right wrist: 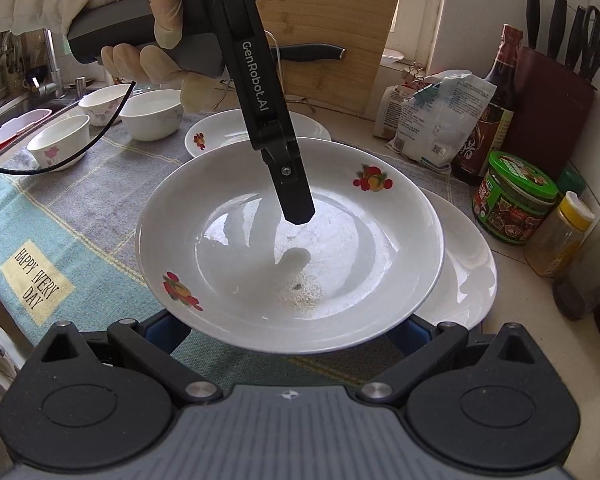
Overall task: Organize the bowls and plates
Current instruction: 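Lower the fruit-decal plate onto the stained plate with the left tool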
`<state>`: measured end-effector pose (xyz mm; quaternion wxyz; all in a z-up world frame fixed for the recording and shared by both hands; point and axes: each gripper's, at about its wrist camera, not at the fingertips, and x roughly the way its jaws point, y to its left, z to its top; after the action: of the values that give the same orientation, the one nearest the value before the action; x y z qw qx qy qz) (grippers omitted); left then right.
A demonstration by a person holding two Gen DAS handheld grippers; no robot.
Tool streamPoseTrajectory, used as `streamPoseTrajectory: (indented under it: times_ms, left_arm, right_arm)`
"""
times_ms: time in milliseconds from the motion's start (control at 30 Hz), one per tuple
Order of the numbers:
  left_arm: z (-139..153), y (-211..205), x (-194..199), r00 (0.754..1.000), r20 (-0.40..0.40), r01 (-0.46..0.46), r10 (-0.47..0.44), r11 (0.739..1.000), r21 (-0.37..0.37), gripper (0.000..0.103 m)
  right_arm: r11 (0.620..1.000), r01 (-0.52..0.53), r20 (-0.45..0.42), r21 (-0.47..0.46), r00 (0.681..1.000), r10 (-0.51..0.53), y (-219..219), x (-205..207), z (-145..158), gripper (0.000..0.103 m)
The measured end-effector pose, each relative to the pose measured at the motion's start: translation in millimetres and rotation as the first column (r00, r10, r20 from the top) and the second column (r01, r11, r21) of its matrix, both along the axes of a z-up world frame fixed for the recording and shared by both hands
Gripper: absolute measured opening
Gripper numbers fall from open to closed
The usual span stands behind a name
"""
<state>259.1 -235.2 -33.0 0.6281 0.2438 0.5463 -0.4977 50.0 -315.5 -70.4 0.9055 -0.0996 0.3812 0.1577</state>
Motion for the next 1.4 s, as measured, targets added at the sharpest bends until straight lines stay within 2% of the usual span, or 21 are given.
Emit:
streamPoseTrajectory:
  times_ms: [500, 1400]
  left_arm:
    - [-16.9, -52.7, 15.3, 0.998, -0.017, 0.053, -0.053, 0.999, 0.009, 0.079]
    - [-37.8, -83.7, 38.5, 0.996, -0.047, 0.082, -0.082, 0.997, 0.013, 0.079]
  right_arm:
    - [0.998, 0.067, -0.026, 0.006, 0.997, -0.067, -38.0, 16.9, -11.2, 0.103]
    - [0.989, 0.148, -0.082, 0.019, 0.986, -0.146, -50.7, 37.6, -14.6, 0.103]
